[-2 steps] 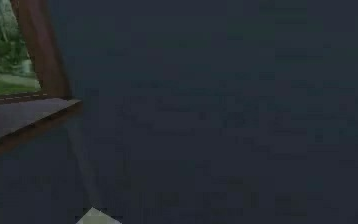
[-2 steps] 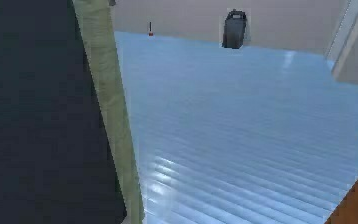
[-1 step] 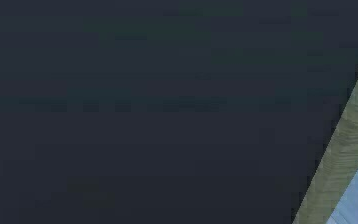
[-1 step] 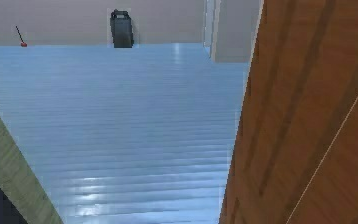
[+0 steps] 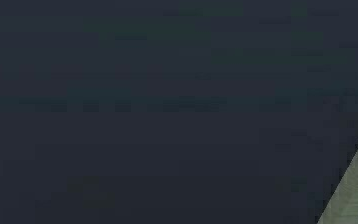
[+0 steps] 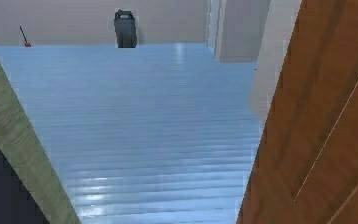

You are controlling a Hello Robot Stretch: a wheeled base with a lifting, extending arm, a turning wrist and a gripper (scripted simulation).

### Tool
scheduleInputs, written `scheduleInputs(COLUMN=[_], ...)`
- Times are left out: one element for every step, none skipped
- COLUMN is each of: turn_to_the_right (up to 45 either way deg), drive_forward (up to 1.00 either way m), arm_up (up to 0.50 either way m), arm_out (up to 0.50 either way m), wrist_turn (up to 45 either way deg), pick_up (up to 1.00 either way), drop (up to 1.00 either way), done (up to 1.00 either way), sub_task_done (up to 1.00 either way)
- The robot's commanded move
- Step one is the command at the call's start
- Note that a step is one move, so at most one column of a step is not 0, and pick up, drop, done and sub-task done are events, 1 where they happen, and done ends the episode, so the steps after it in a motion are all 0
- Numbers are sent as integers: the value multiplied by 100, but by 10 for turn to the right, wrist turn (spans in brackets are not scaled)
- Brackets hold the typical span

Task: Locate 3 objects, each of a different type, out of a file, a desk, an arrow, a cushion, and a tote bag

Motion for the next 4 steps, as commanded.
scheduleInputs(turn_to_the_right=[-450,-300,0,-150], drive_forward=[0,0,15,0], arm_up=[0,0,0,0], arm_out=[0,0,0,0], wrist_turn=[0,0,0,0], pick_up=[0,0,0,0], drop=[0,0,0,0], done=[0,0,0,0], sub_task_done=[0,0,0,0])
